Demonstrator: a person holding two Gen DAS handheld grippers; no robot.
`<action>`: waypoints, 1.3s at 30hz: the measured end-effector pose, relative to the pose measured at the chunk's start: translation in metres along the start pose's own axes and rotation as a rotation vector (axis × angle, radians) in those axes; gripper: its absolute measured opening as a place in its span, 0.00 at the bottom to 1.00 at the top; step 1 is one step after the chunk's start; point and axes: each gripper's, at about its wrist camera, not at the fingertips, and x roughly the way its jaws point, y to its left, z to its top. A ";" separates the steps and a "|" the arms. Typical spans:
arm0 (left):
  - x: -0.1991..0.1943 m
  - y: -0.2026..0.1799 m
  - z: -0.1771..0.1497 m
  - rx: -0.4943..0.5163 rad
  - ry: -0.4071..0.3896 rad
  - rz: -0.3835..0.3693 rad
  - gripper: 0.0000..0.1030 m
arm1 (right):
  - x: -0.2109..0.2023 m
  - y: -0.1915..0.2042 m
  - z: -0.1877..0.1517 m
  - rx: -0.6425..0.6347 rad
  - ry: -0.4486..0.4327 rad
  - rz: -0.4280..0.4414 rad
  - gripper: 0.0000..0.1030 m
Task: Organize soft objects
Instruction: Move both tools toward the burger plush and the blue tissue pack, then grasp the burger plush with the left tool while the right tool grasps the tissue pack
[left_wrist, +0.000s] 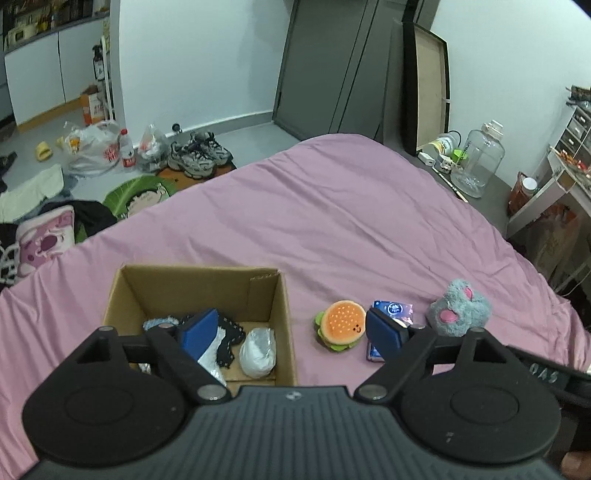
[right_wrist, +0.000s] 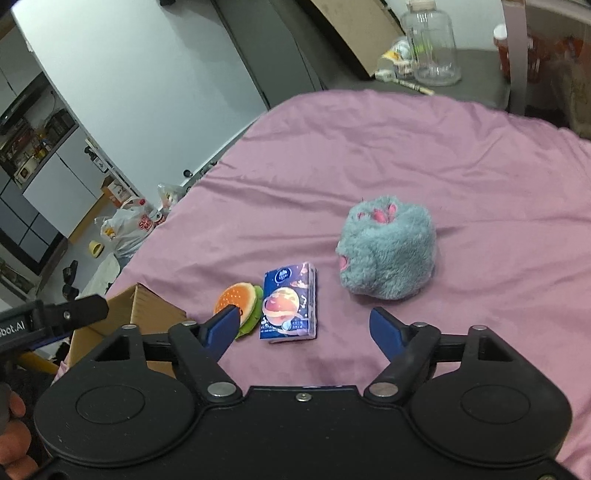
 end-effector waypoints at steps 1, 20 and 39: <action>0.001 -0.004 0.001 0.011 -0.004 0.008 0.83 | 0.004 -0.002 0.000 0.012 0.009 0.005 0.70; 0.055 -0.061 0.007 0.107 0.089 0.041 0.53 | 0.054 -0.031 0.001 0.145 0.109 0.131 0.60; 0.119 -0.082 0.007 0.120 0.207 0.094 0.49 | 0.092 -0.036 0.000 0.147 0.196 0.177 0.32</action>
